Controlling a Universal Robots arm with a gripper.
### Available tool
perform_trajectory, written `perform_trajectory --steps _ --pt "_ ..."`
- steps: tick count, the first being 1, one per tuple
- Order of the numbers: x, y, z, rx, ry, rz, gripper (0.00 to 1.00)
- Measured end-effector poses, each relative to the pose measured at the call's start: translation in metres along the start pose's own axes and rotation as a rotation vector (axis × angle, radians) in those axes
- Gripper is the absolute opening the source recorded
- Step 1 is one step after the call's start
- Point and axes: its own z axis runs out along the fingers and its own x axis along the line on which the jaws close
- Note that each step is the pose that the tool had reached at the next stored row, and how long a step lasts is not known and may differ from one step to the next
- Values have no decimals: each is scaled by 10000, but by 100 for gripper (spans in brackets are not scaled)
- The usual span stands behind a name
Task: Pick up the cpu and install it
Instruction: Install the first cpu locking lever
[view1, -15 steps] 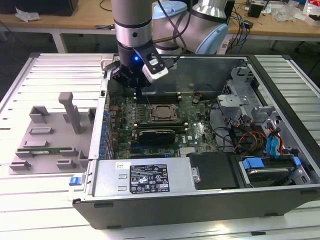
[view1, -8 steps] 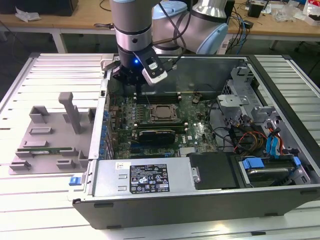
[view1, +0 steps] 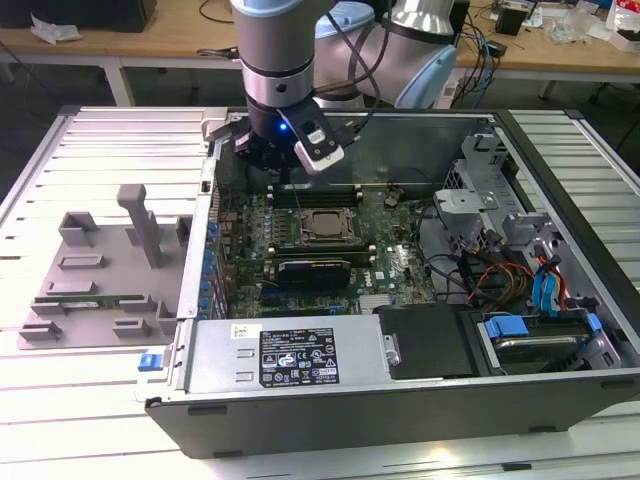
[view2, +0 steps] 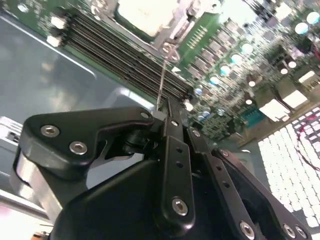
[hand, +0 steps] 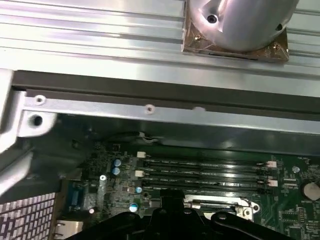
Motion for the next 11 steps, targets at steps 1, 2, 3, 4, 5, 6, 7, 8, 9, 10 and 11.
perform_trajectory --steps 1,2,3,4,5,6,7,8,9,10,11 --pt "-77 -8 5 1 0 4 11" --pt "-149 -16 9 1 0 14 11" --pt "-219 -23 13 0 3 22 11" --pt "-221 -23 13 0 1 26 11" --pt "-223 -23 13 0 1 26 11" --pt "-224 -26 24 12 -55 246 11" --pt "-223 -30 39 27 -127 529 11" --pt "-221 -42 85 56 -265 1073 11" --pt "-223 -51 120 69 -322 1300 11" --pt "-233 -62 160 77 -372 1488 11" --pt "-267 -72 190 83 -400 1602 11"
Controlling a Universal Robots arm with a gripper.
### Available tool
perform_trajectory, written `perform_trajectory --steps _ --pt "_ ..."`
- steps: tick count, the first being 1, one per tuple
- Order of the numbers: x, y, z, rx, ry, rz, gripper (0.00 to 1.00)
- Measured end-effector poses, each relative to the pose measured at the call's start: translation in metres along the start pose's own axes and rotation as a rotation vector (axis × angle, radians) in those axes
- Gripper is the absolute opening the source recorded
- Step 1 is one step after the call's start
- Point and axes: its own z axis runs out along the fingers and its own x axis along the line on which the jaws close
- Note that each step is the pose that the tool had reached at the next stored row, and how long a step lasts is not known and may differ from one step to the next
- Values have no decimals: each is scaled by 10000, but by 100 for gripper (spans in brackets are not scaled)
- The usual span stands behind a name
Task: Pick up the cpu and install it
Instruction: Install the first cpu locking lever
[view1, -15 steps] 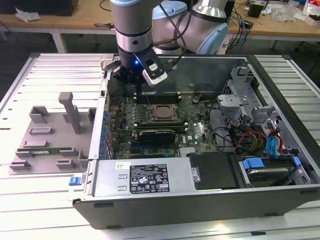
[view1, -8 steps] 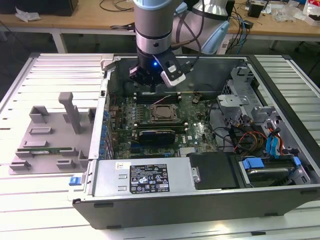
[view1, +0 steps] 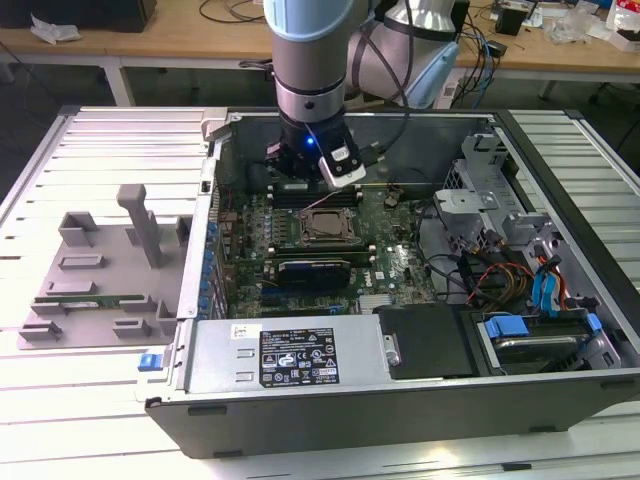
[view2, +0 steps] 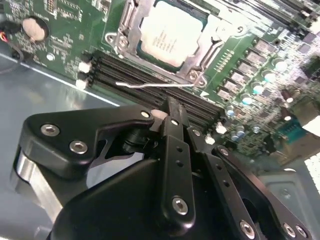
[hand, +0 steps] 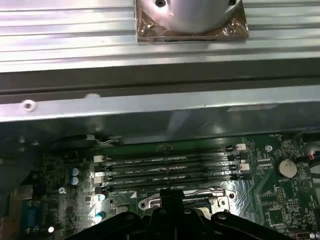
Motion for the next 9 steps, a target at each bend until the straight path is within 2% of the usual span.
perform_trajectory --steps 2,7,8,9 --pt "-61 -9 57 14 -58 231 11" --pt "-118 -17 152 30 -137 545 11" --pt "-116 -1 165 30 -149 584 11" --pt "-110 50 192 35 -160 629 11"
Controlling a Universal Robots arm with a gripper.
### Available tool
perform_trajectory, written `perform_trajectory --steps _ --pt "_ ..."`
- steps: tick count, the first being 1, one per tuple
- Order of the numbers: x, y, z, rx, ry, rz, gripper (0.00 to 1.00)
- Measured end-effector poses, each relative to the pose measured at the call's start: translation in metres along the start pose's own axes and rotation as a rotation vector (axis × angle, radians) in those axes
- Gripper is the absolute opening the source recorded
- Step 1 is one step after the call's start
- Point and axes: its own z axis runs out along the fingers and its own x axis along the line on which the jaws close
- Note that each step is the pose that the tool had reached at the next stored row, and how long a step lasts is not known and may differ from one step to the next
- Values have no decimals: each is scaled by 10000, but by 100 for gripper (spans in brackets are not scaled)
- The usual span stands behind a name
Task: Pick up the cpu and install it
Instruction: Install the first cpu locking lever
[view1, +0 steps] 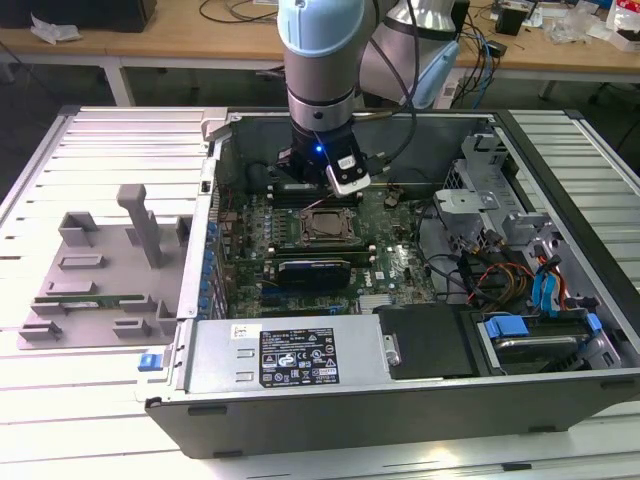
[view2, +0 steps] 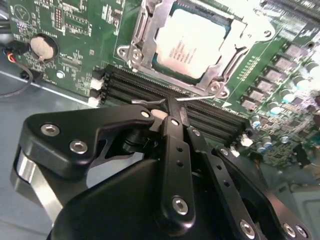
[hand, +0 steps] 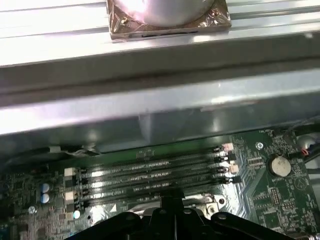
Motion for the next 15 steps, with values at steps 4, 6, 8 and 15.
perform_trajectory --steps 4,6,8,15 --pt "5 9 71 204 -87 221 11" --pt "5 9 71 317 -128 307 11" --pt "3 9 73 327 -131 310 11" --pt "-26 65 115 752 -288 677 11"
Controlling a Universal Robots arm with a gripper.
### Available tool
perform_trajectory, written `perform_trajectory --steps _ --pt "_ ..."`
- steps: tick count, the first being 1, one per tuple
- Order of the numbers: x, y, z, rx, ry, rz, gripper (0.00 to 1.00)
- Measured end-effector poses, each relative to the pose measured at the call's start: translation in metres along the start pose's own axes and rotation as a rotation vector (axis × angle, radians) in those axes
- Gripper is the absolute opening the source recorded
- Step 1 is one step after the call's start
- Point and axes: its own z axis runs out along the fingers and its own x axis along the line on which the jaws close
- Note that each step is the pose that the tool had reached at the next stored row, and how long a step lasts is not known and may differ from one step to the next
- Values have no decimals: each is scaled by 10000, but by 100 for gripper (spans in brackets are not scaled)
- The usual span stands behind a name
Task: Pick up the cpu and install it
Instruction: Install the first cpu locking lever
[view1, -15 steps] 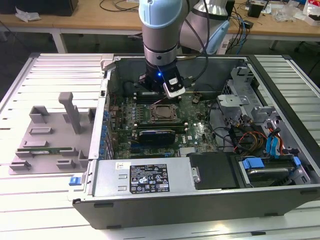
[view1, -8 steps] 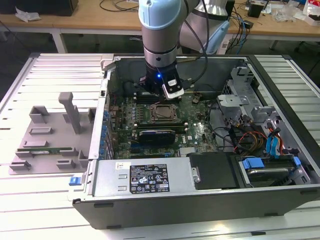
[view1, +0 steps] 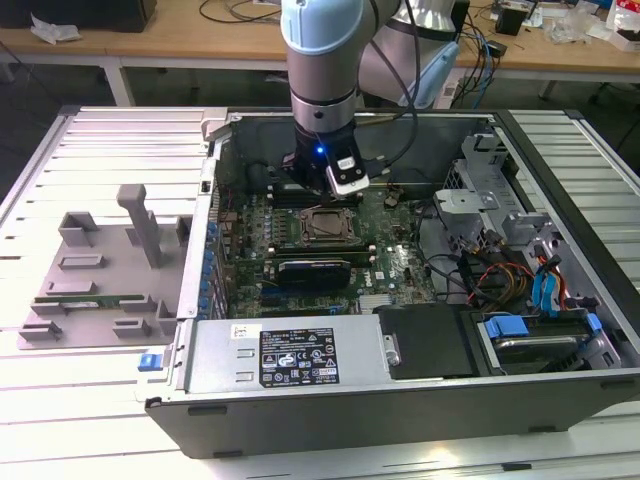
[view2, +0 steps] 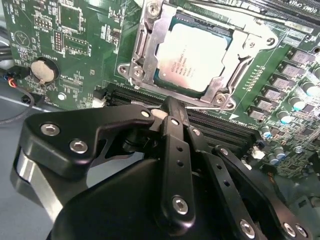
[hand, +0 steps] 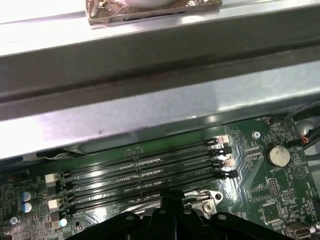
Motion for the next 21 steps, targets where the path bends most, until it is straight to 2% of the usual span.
perform_trajectory --steps 4,6,7,10,17,21 --pt "15 62 13 29 -41 205 11" --pt "20 87 21 92 -77 327 11" --pt "19 85 39 142 -103 412 11" --pt "22 74 95 206 -144 576 11" --pt "-10 75 148 233 -204 870 11" --pt "-33 79 150 269 -222 966 11"
